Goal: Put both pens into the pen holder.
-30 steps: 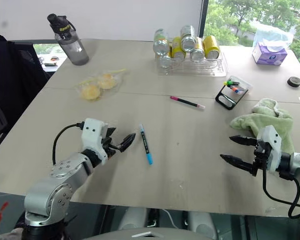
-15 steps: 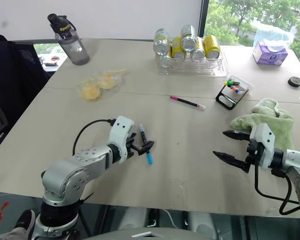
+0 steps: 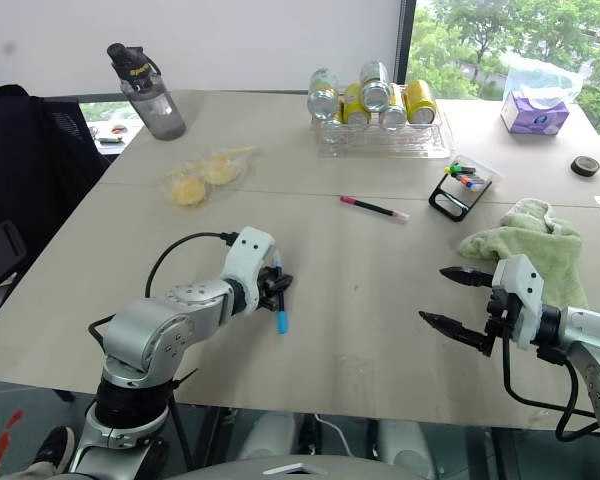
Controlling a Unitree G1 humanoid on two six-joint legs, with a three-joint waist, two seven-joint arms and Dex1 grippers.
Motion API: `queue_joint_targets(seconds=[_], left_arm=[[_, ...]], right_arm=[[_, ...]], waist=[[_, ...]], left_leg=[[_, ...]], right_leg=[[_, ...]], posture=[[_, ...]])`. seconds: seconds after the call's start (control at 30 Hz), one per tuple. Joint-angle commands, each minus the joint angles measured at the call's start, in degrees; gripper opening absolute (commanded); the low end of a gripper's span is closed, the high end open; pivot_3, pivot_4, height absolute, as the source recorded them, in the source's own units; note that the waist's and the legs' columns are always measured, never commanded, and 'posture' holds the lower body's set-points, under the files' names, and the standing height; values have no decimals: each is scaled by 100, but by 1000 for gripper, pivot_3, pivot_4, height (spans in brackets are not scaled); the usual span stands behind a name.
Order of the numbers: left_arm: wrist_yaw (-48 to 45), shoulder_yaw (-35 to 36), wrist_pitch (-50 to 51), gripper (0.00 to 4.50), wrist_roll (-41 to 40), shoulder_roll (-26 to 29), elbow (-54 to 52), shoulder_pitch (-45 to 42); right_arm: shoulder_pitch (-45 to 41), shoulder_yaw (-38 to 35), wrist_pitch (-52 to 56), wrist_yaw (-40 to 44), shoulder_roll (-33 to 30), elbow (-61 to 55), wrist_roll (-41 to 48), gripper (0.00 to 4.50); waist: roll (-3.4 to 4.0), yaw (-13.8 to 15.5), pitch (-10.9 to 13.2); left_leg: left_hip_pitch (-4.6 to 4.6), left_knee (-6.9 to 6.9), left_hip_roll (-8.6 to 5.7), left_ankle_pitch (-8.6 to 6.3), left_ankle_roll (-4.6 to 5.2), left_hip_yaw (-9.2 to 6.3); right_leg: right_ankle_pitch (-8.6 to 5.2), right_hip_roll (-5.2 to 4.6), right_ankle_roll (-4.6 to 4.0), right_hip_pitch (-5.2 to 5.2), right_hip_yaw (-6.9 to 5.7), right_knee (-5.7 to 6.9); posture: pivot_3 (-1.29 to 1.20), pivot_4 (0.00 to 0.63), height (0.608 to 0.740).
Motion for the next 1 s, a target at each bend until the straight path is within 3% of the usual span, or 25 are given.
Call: queue_joint_targets(seconds=[0.03, 0.07, 0.77, 0.9, 1.0], left_arm=[[-90, -165, 421, 490, -30, -65, 208, 151], [-95, -158, 431, 47, -7, -56, 201, 149], [-304, 275, -343, 47, 247, 34, 367, 213], [-514, 803, -548, 47, -84, -352, 398, 184], [-1160, 1246, -1469, 47, -628, -745, 269, 240]], right_arm=[[-186, 44, -44, -27, 59, -99, 73, 4500], [-207, 66, -41, -21, 66, -98, 76, 4500], [-632, 46, 493, -239, 393, -458, 920, 4500], [-703, 136, 546, -201, 382, -348, 892, 4500], [-824, 343, 606, -320, 442, -255, 726, 4500]], waist=[[5, 5, -3], [6, 14, -4], [-1, 13, 1], [-1, 19, 2], [-19, 13, 14]], left_leg=[[-3, -1, 0, 0, 0, 0], [-6, -1, 0, 0, 0, 0], [-13, -14, 0, -5, 7, -3], [-13, -14, 0, -5, 7, -3], [-18, -12, 0, -5, 8, -4]], right_leg=[[7, 0, -14, -2, 0, -2], [7, 0, -14, -4, 0, -5], [8, -7, -14, -7, -2, -25], [7, -8, -15, -8, -3, -25], [8, -10, -14, -10, -6, -25]], posture=[[0, 150, 739], [0, 150, 739], [0, 150, 739], [0, 150, 739], [0, 150, 739]])
